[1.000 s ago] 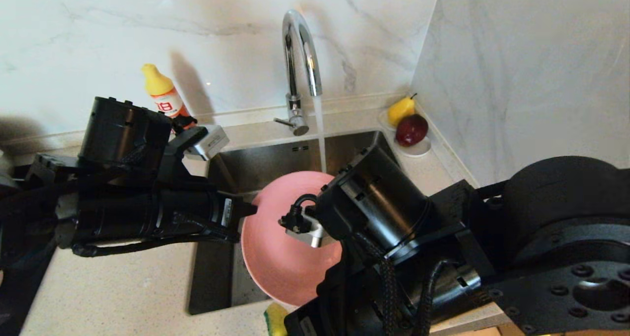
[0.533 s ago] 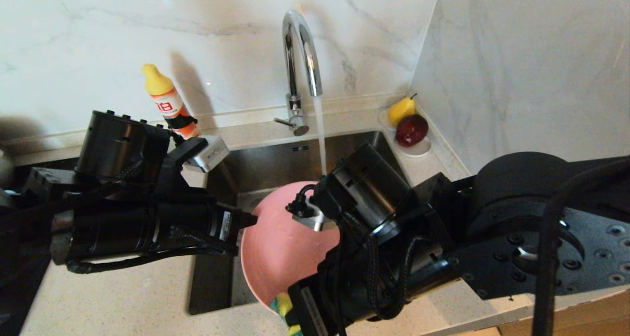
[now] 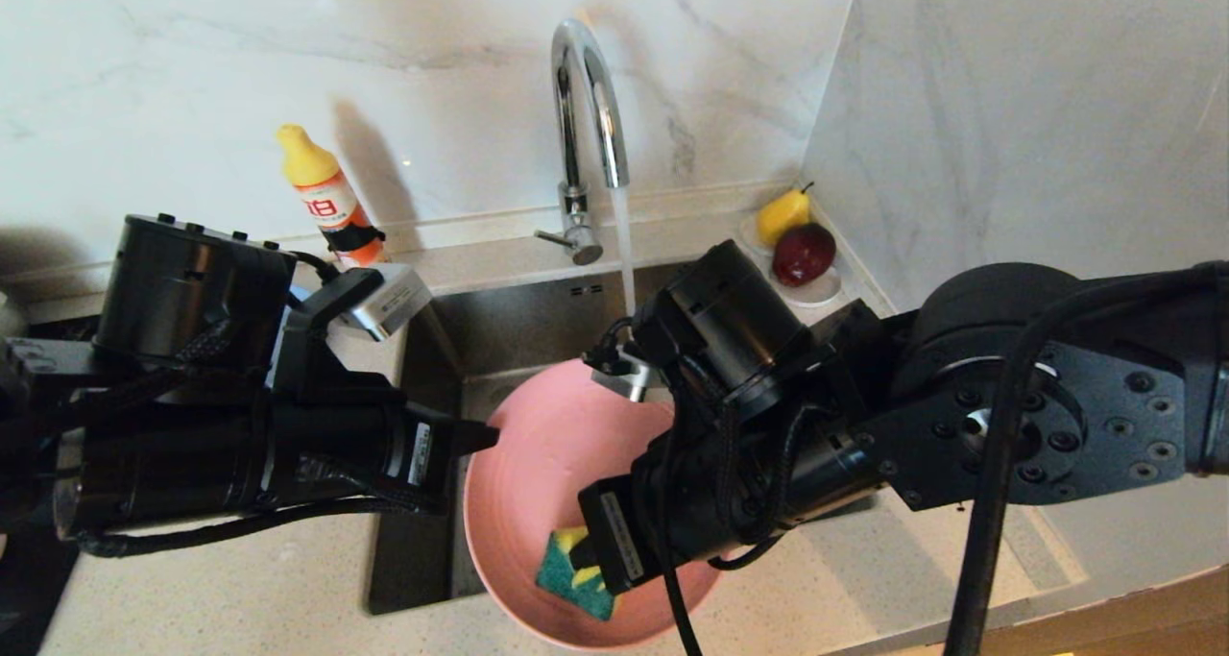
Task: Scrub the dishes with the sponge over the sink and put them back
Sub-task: Wipe the plate
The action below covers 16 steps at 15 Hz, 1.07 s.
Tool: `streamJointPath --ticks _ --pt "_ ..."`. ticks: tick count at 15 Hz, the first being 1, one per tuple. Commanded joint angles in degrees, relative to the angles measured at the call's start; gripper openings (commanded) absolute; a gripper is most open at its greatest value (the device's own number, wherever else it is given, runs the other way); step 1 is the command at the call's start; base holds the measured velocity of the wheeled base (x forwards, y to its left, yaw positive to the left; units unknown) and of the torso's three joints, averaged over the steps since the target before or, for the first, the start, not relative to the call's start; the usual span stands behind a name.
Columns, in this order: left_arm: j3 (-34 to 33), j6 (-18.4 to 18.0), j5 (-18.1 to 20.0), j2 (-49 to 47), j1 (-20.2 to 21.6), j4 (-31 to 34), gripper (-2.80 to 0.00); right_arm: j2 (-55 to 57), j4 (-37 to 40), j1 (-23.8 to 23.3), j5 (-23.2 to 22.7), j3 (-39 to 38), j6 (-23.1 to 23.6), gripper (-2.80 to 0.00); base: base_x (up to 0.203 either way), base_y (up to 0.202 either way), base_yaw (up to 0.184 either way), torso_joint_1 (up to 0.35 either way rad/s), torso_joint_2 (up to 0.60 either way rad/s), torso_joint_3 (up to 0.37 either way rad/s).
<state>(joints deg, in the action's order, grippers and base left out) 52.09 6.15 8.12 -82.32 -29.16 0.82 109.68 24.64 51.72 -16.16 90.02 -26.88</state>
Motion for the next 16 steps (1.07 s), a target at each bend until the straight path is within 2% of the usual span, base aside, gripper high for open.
streamJointPath --ticks 1,8,12,16 --pt "-0.1 0.1 0.1 0.7 0.0 0.0 -2.8 0.0 0.0 -1.6 0.7 0.3 0.1 -2.8 0.0 0.0 0.0 0.0 0.0 0.0" --pt "-1.1 0.1 0.3 0.9 -0.1 0.0 -2.8 -2.1 0.0 -5.0 3.1 1.1 0.8 -2.8 0.0 0.0 0.0 0.0 0.0 0.0" --pt "-2.1 0.0 0.4 1.3 -0.1 -0.1 -2.8 -2.2 -0.2 -5.0 8.2 1.1 3.6 -2.8 0.0 0.0 0.0 0.0 0.0 0.0" --pt "-2.5 -0.1 0.4 1.6 -0.5 -0.1 -2.8 1.0 -6.0 -4.9 8.6 3.4 3.3 -2.8 0.0 0.0 0.0 0.0 0.0 0.0"
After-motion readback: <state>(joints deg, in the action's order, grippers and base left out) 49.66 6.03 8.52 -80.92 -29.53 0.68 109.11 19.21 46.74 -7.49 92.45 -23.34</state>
